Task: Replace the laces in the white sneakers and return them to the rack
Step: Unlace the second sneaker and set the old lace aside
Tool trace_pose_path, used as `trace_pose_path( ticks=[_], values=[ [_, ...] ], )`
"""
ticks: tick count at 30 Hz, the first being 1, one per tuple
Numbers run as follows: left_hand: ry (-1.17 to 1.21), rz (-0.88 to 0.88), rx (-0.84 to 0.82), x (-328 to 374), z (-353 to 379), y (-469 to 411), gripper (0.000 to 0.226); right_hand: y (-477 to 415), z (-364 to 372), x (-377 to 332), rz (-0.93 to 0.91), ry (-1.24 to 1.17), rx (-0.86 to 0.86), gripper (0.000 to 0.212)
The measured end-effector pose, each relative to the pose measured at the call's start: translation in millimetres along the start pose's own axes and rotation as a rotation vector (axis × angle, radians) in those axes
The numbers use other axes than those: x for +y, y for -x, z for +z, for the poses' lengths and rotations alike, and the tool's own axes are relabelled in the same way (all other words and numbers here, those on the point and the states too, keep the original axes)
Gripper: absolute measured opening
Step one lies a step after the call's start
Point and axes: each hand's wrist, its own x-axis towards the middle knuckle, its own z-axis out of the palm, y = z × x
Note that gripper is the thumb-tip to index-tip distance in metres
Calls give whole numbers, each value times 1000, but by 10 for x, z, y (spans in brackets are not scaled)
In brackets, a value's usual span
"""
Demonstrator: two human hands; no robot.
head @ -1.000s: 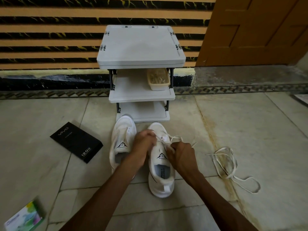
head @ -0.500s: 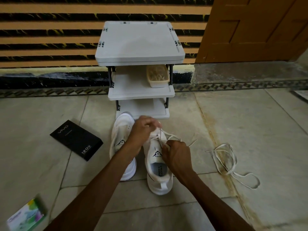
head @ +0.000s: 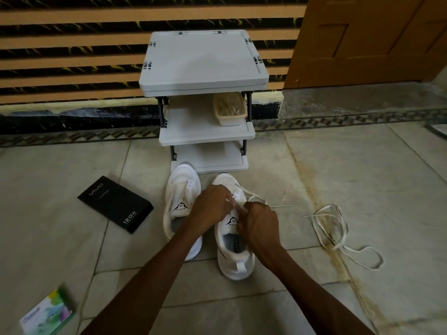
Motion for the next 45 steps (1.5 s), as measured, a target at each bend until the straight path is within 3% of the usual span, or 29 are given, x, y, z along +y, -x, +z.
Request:
trace_pose_path(
  ticks=[2,4,6,7,9,11,13,15,17,19,21,24,26,28,30,32,35,37,40,45],
  values=[
    [498,-19,97,80,-139,15,16,19,-10,22,-6,-11,22,10],
    [1249,-92,257,32,-328,18,27,14,-20,36,-10,-20,30,9],
    [1749,-138,282,-66,-405,24,24,14,-15,34,-14,-21,10,10],
    [1808,-137,261,-82,-401,43,21,15,-5,24,-16,-29,-2,11],
    [1531,-143,233,-75,-341,87,20,14,19,5,-16,-45,-10,12],
    [826,-68,256,-97,-243,77,18,19,33,-2,-8,-45,2,11],
    [217,25,166,-174,-106,13,19,19,37,3,0,-44,15,12],
    [-50,-43,69,-182,-10,-50,32,22,33,0,4,-52,14,15],
    [-123,-41,47,-128,4,-89,30,30,31,6,6,-65,12,16],
    [175,-28,44,-76,-99,-107,11,38,29,34,9,-68,27,12],
    [705,-136,115,-75,-239,-102,23,35,34,65,0,-67,50,10],
    [1254,-257,282,-135,-282,-84,32,26,41,63,-16,-64,51,11],
    [1677,-259,258,-137,-295,-30,34,27,56,48,-16,-47,33,14],
    [1816,-331,257,-155,-345,-27,37,26,62,48,-12,-41,43,15],
    [1571,-438,300,-177,-358,-68,39,26,48,62,-11,-63,65,16],
    [1154,-448,242,-133,-366,-72,37,27,34,70,-17,-47,64,17],
    [393,-373,208,-53,-303,44,25,27,65,74,-31,-57,78,17],
    [78,-281,272,23,-245,156,33,25,102,85,-43,-90,85,17],
    [-90,-143,384,59,-178,271,44,16,100,98,-83,-60,42,33],
    [-68,-168,116,46,-61,394,39,63,108,125,-179,-22,34,66]
  ],
)
